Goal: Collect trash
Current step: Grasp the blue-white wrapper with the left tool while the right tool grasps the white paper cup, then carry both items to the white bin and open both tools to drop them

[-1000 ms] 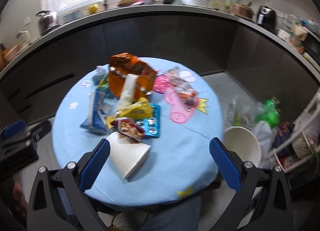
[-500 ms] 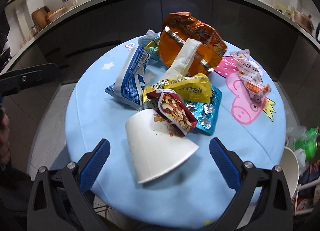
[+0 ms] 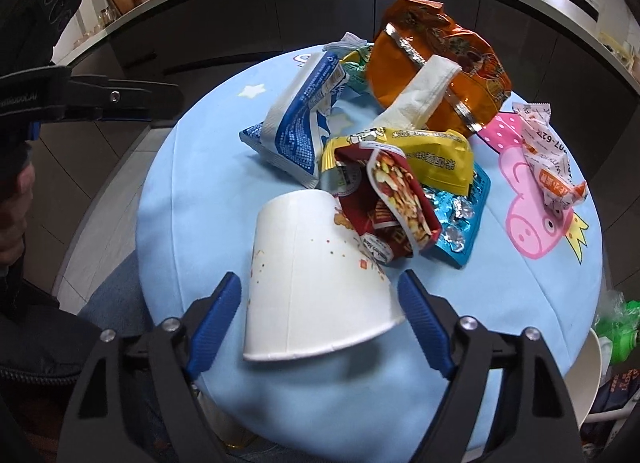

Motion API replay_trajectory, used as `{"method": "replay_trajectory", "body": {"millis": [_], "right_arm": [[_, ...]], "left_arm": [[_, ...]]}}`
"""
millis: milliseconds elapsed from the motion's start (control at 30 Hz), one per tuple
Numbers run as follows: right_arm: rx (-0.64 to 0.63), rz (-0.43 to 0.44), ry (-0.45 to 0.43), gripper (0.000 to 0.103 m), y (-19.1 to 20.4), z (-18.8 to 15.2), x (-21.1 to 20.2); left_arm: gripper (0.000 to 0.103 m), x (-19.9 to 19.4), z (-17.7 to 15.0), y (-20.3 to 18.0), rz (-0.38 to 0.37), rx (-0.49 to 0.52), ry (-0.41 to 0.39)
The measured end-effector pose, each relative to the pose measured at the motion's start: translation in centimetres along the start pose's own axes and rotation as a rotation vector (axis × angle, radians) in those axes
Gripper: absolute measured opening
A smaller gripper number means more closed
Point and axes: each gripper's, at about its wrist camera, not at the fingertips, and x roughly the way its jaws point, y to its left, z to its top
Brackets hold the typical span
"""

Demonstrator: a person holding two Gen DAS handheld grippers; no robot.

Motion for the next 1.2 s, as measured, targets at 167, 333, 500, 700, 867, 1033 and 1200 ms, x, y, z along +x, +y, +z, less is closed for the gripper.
{"method": "replay_trajectory", "body": {"millis": [167,333,500,700,867,1033,1200], "right_arm": [[0.001,0.001,0.008,0.081,0.0,0.5,1.3],[0.052,0.023,-0.036,0.069,-0.7,0.5,0.0],[0.092,0.019,-0.07,0.064,-1.3,-0.1,-1.6],[0.152,0.048,-0.113,0.064,-1.6,-1.0,-3.3],[0.187,0.075,-0.167,0.064,-1.7,-1.2,-5.2],[0.22,0.083,-0.228,0.064,-2.0,-0.9,-7.1],[0.247,0.043,-0.306,0.064,-3.2,-0.6,-9.7]], "left_arm": [[0.065,0.7,0.4,-0.4,-0.012,0.024,-0.005],[0.06,3.2,2.1,-0.6,-0.019,0.032,0.009],[0.052,6.0,4.0,-1.6,-0.029,0.046,0.022],[0.027,8.6,4.9,-1.2,-0.022,0.019,0.071],[0.012,8.4,4.8,-0.4,-0.024,0.006,0.076],[0.011,5.1,4.7,-0.7,-0.039,0.003,0.022],[0.011,0.2,5.6,-3.2,-0.106,0.054,-0.073]]}}
